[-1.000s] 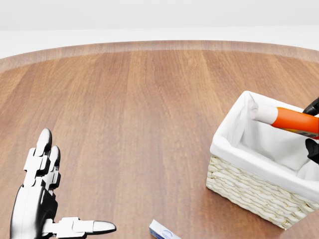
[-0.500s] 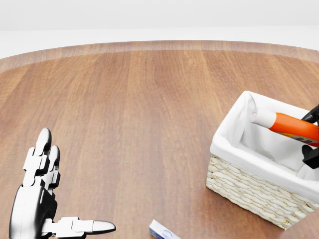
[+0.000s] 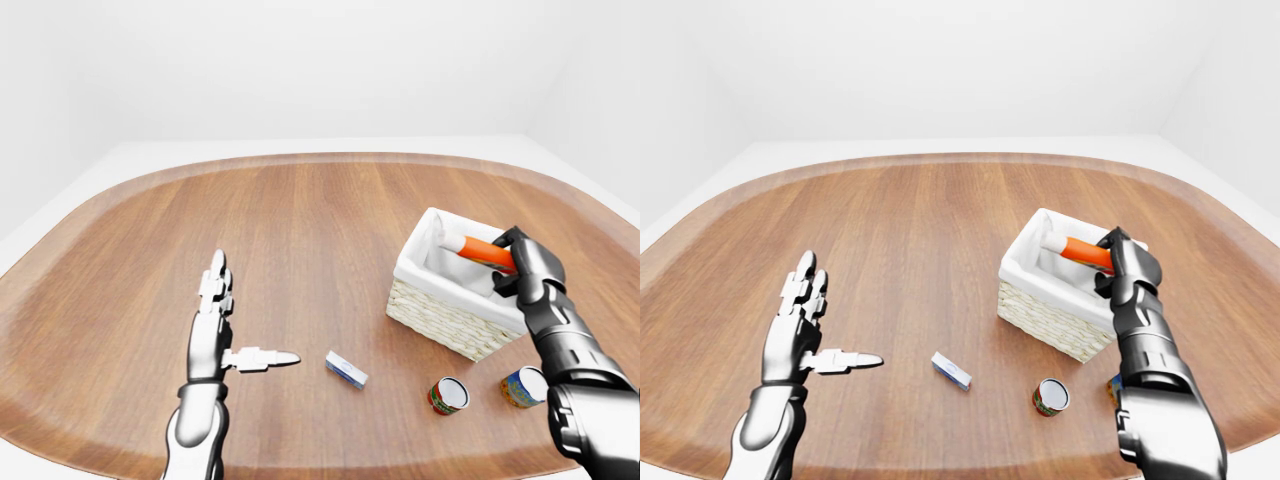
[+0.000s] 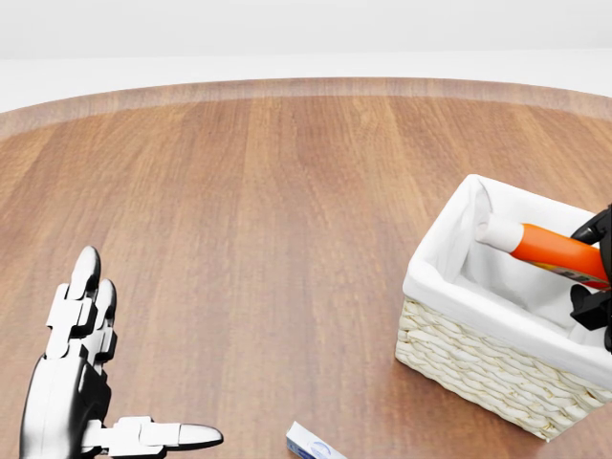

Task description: Pick up the ketchup, and put it in the basket.

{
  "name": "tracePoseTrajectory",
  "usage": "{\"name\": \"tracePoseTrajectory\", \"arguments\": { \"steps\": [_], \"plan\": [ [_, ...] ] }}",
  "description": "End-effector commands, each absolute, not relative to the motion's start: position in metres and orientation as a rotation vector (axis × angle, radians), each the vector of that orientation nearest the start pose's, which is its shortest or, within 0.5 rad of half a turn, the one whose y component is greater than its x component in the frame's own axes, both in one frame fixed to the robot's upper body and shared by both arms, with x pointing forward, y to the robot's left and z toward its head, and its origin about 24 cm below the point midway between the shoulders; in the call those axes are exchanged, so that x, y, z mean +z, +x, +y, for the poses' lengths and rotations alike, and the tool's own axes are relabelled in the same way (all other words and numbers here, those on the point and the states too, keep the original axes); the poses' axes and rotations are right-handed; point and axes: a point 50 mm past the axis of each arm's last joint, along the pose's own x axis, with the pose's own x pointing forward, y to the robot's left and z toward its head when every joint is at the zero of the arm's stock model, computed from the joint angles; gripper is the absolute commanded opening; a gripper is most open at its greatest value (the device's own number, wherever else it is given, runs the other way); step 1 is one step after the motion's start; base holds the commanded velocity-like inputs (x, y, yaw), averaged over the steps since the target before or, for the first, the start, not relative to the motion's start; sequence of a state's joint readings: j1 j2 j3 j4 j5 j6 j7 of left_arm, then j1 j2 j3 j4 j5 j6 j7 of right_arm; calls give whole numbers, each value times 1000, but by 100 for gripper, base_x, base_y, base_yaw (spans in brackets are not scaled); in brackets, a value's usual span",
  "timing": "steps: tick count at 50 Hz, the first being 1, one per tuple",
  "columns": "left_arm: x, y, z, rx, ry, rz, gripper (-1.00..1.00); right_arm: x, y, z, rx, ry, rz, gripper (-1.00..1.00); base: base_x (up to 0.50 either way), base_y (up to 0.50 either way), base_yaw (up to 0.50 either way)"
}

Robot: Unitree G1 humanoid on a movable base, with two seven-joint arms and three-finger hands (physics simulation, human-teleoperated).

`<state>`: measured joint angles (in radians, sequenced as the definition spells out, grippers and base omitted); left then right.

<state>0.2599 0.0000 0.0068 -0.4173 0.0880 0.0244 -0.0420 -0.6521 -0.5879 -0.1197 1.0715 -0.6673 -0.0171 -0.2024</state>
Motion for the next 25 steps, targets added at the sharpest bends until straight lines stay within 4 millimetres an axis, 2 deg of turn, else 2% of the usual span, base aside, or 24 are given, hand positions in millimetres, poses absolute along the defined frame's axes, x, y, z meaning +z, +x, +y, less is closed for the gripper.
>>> {"name": "tracePoseTrajectory", "arguments": {
  "steps": [1, 25],
  "plan": [
    [79, 203, 164, 43, 109, -135, 100, 65, 326, -341, -433, -1093, 354, -100, 0, 0, 0],
    [79, 202, 164, 45, 108, -136, 100, 60, 326, -339, -439, -1092, 353, -100, 0, 0, 0]
  ]
}}
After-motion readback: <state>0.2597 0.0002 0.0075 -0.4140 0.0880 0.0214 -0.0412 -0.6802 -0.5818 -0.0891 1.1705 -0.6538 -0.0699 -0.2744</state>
